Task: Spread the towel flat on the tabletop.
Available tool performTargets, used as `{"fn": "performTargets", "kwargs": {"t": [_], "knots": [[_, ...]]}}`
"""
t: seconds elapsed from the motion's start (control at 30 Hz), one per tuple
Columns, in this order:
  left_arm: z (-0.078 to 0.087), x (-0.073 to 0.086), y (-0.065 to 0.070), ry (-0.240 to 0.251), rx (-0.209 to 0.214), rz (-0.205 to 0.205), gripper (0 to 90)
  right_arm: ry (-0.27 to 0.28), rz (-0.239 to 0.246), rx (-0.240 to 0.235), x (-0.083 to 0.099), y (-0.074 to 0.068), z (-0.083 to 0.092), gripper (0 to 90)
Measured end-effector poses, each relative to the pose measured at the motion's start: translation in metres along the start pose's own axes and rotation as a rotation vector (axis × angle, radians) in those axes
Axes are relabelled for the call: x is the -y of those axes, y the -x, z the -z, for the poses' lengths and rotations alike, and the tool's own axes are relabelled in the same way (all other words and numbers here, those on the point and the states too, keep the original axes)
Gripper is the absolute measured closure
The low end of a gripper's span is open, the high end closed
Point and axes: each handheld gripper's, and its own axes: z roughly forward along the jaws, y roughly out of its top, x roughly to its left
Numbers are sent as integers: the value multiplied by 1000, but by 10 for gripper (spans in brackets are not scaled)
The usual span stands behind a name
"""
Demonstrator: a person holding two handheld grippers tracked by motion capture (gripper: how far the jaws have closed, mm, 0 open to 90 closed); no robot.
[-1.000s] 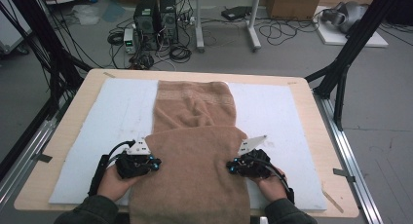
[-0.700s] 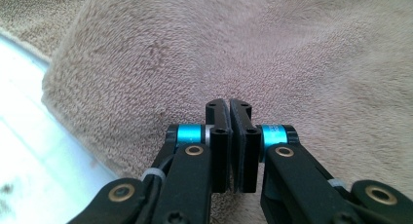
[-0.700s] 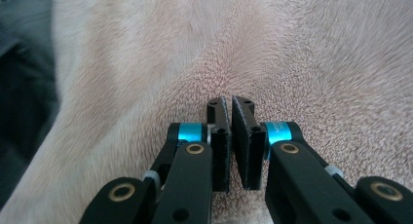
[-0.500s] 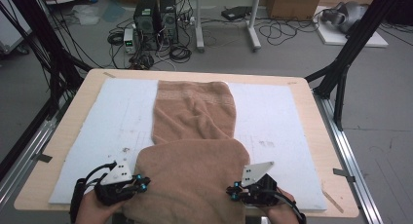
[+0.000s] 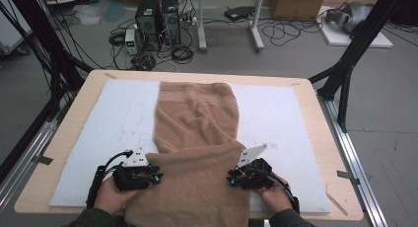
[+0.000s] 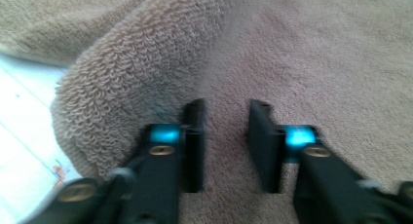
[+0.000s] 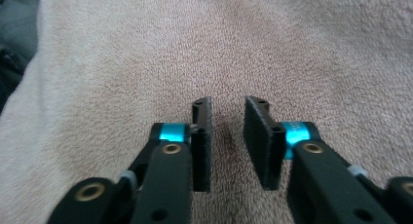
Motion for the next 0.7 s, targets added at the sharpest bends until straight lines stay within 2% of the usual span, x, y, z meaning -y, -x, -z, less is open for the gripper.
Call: {"fn": "performTargets", "kwargs": {"t": [0.03,0.1,0.23,0.47,0.57,0.63,0.7], "knots": [[1,1,1,0,6,-9,840,-2,2,-12,0,0,0,817],[4,2,4,-3,-2,-18,861,-3,14,-30,0,0,0,848],[18,8,14,12,8,-24,868,-9,30,-68,-1,-6,2,859],[48,25,46,57,38,-47,867,-1,86,-114,0,-36,10,859],[57,27,54,80,64,-54,836,38,113,-140,-1,-46,20,846],[59,24,52,101,52,-41,717,76,113,-113,-3,-47,30,789],[58,19,44,120,32,-32,684,81,93,-60,-3,-40,36,752]]}}
